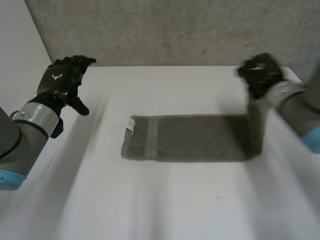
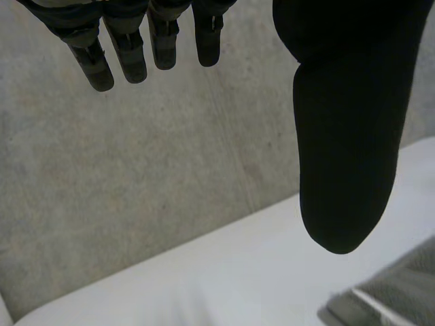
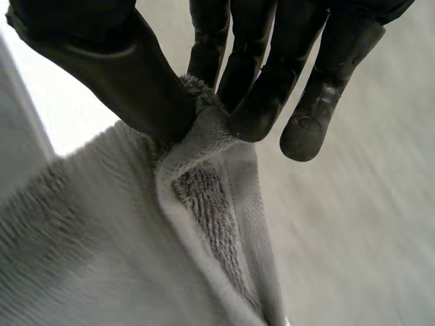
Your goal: Fold the towel.
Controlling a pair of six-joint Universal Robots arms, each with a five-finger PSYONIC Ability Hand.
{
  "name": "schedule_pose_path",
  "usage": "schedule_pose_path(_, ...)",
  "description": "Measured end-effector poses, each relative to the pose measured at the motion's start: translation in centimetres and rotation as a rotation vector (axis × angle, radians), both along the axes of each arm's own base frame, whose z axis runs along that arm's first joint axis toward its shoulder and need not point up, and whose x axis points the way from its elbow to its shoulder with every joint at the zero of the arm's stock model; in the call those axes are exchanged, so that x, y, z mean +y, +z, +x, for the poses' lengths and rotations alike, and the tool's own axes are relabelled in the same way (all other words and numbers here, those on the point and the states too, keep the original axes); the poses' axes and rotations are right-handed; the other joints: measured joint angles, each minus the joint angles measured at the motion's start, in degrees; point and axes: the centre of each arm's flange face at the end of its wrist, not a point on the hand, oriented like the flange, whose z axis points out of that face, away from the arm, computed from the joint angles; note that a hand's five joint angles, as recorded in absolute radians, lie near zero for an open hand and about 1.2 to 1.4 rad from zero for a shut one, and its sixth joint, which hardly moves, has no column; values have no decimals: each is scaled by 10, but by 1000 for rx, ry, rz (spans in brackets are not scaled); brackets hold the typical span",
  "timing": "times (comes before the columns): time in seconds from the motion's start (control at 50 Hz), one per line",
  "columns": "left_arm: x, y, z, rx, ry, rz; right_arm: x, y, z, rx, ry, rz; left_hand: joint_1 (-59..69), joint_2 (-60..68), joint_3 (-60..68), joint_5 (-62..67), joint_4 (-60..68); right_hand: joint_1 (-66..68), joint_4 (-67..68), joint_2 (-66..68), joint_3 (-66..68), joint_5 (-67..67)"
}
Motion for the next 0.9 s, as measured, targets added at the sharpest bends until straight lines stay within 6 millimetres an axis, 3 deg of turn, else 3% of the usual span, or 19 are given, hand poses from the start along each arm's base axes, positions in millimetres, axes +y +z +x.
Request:
schedule_pose_path(0.02, -1, 2, -1, 11, -2, -4, 15, -3, 27, 2, 67, -10, 0, 0, 0, 0, 0, 0, 0, 0, 0, 0)
schedule_pose_path(0.06, -2, 5, -3, 22, -1, -10, 35, -9, 58, 6, 148, -24, 0, 0, 0, 0, 0, 0, 0, 0, 0, 0)
schedule_pose_path(0.16, -4, 8, -4, 37, 14, -13, 85, -33, 121, 28, 326, -60, 0, 0, 0, 0, 0, 0, 0, 0, 0, 0)
schedule_pose_path(0.26, -6, 4, -3, 37, 28, -5, 121, -62, 160, 59, 447, -75, 0, 0, 0, 0, 0, 0, 0, 0, 0, 0)
schedule_pose_path(0.36, -8, -2, -3, 31, 32, 10, 139, -87, 179, 82, 506, -66, 0, 0, 0, 0, 0, 0, 0, 0, 0, 0)
schedule_pose_path(0.52, -9, -8, -3, 24, 30, 25, 144, -110, 188, 99, 547, -36, 0, 0, 0, 0, 0, -36, -42, -33, -45, -32)
schedule_pose_path(0.54, -9, -8, -3, 24, 30, 26, 144, -111, 188, 100, 552, -32, 0, 0, 0, 0, 0, -85, -93, -85, -97, -92)
schedule_pose_path(0.58, -10, -10, -4, 22, 30, 29, 147, -115, 187, 105, 575, -14, 0, 0, 0, 0, 0, -365, -360, -364, -371, -368)
schedule_pose_path(0.64, -10, -11, -6, 21, 25, 29, 149, -115, 183, 103, 592, 3, 0, 0, 0, 0, 0, -426, -593, -584, -603, -604)
schedule_pose_path(0.76, -6, -9, -20, 24, -16, 18, 145, -83, 164, 35, 559, 25, 0, 0, 0, 0, 0, -426, -622, -610, -638, -625)
schedule_pose_path(0.86, 3, -9, -40, 25, -72, 12, 119, -46, 121, -104, 422, 96, 0, 0, 0, 0, 0, -426, -622, -610, -638, -625)
schedule_pose_path(0.9, 5, -11, -46, 23, -88, 14, 111, -41, 106, -140, 375, 125, 0, 0, 0, 0, 0, -426, -622, -610, -638, -625)
